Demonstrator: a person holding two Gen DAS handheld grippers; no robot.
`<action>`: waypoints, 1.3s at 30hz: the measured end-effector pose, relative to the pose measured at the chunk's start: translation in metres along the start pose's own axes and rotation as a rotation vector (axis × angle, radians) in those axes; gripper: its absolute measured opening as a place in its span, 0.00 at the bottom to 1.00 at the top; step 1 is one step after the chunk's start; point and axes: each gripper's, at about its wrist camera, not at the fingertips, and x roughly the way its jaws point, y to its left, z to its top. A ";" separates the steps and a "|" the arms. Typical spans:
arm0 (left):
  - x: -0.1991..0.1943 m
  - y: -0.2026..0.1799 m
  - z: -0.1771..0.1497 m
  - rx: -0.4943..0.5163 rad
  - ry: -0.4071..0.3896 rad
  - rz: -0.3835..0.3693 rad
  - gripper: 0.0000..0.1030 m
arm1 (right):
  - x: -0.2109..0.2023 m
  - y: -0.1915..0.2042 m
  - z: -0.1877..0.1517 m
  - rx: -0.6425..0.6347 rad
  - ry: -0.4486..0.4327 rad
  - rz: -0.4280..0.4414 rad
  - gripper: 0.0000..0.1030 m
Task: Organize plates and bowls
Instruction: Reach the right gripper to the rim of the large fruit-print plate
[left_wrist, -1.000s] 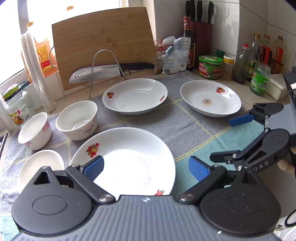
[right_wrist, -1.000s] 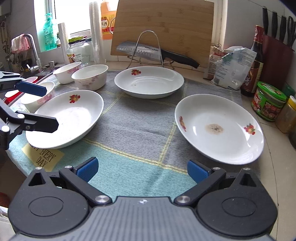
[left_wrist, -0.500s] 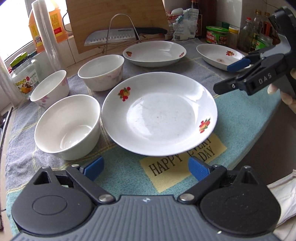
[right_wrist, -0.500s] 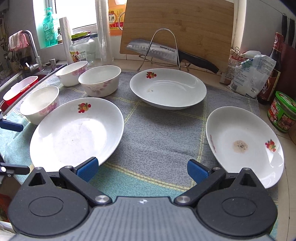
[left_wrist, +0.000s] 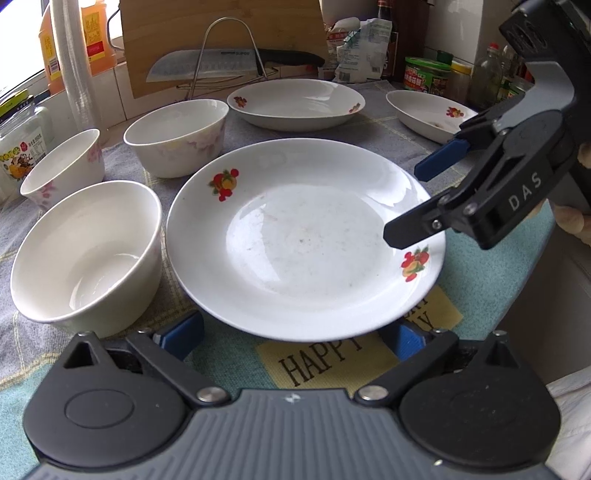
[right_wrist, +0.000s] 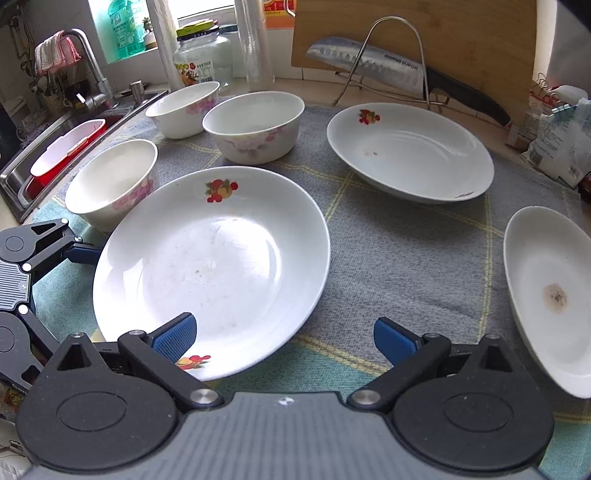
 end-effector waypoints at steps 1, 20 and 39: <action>0.000 0.000 0.000 -0.005 -0.005 0.000 0.99 | 0.004 0.001 0.001 -0.013 0.010 0.007 1.00; 0.002 -0.003 0.002 -0.062 -0.001 0.045 1.00 | 0.020 -0.003 0.013 -0.239 0.087 0.121 1.00; -0.001 -0.002 -0.003 -0.043 -0.042 0.034 1.00 | 0.053 -0.001 0.064 -0.305 0.127 0.205 1.00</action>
